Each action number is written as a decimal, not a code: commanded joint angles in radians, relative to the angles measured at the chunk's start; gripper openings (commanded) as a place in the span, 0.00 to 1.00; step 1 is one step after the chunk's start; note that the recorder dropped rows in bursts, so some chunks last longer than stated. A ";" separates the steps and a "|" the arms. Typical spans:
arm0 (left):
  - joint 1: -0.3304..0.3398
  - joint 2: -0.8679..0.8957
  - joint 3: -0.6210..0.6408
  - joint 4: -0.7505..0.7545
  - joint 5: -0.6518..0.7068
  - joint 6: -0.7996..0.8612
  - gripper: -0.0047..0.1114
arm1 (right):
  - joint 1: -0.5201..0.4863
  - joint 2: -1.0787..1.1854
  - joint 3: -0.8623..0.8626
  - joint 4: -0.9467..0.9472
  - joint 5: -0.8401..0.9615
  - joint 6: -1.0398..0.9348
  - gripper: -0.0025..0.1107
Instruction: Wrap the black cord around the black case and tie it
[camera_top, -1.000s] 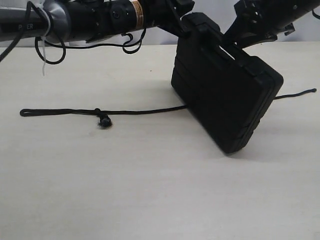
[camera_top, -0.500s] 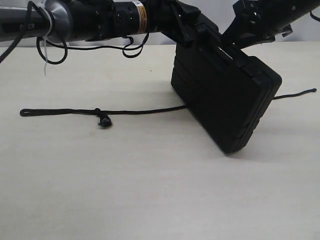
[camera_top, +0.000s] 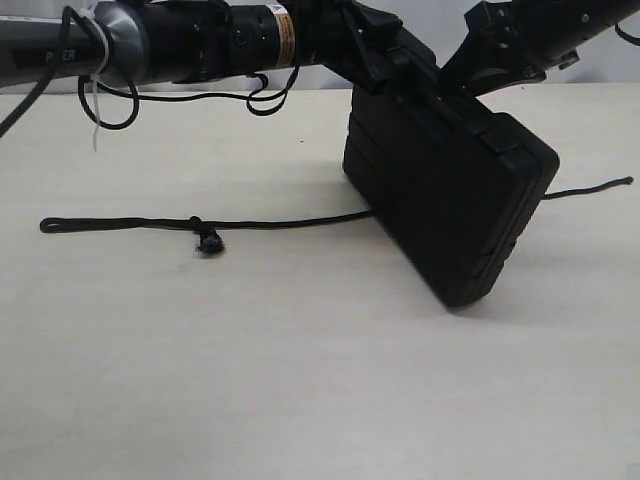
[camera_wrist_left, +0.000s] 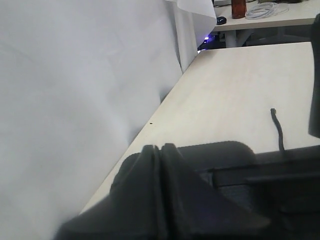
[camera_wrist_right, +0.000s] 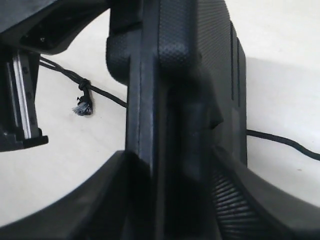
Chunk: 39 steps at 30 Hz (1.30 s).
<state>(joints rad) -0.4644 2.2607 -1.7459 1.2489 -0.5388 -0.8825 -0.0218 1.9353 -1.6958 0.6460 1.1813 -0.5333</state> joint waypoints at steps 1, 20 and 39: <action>-0.002 0.034 0.017 0.048 0.058 -0.015 0.04 | 0.002 0.040 -0.013 -0.130 0.023 -0.031 0.43; -0.002 0.066 0.017 0.050 0.061 -0.029 0.04 | 0.002 0.039 -0.036 -0.145 0.012 -0.192 0.43; -0.002 0.065 0.017 0.050 0.075 -0.027 0.04 | 0.142 0.041 -0.154 -0.312 0.040 -0.083 0.52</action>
<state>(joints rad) -0.4644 2.3053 -1.7405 1.2757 -0.4946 -0.9053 0.0904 1.9677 -1.8553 0.3493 1.2121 -0.6130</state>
